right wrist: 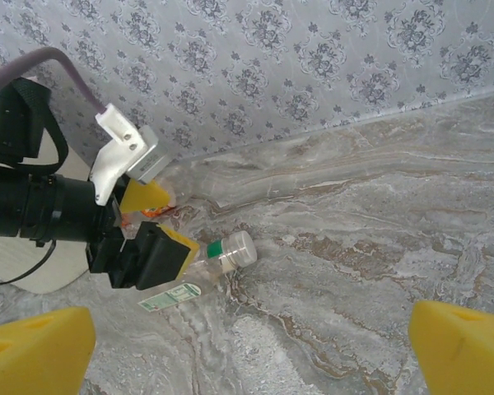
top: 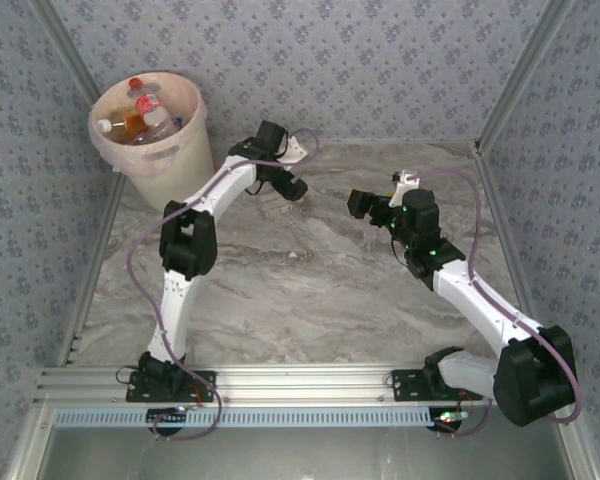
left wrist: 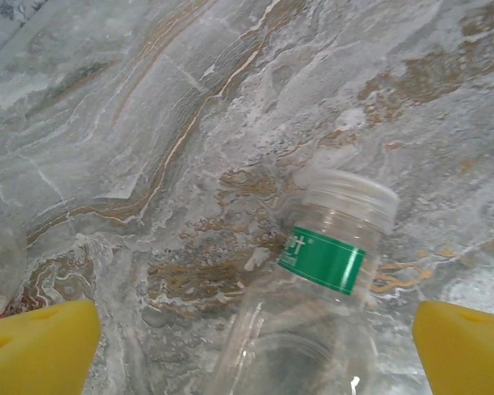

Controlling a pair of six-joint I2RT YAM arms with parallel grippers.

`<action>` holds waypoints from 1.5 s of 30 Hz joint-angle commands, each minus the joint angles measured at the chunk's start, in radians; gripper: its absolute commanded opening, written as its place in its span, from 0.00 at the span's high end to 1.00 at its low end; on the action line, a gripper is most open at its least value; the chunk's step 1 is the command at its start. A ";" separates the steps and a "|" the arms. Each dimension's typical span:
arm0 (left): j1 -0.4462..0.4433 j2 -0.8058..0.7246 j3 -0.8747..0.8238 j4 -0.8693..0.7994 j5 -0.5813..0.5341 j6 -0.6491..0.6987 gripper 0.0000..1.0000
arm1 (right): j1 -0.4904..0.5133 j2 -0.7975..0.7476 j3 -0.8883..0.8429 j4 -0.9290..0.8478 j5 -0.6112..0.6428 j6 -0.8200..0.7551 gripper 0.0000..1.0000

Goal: Put the plastic bottles in the bin

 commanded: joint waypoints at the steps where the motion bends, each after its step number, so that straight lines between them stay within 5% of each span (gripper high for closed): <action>1: -0.012 0.056 0.034 -0.077 -0.009 0.059 0.02 | 0.001 -0.001 0.020 0.013 0.008 0.014 0.00; 9: -0.014 0.098 0.042 -0.131 -0.048 0.185 0.07 | 0.004 -0.008 0.019 -0.003 0.014 0.014 0.00; 17: -0.014 0.086 -0.001 -0.136 -0.102 0.219 0.34 | 0.003 -0.005 0.016 0.000 0.015 0.014 0.00; 26: 0.014 0.013 0.033 -0.152 -0.062 0.059 0.56 | 0.006 -0.017 0.024 -0.015 -0.022 -0.007 0.00; 45: 0.133 -0.487 -0.401 0.255 0.204 -0.366 0.58 | 0.144 0.116 0.177 -0.107 -0.125 -0.203 0.00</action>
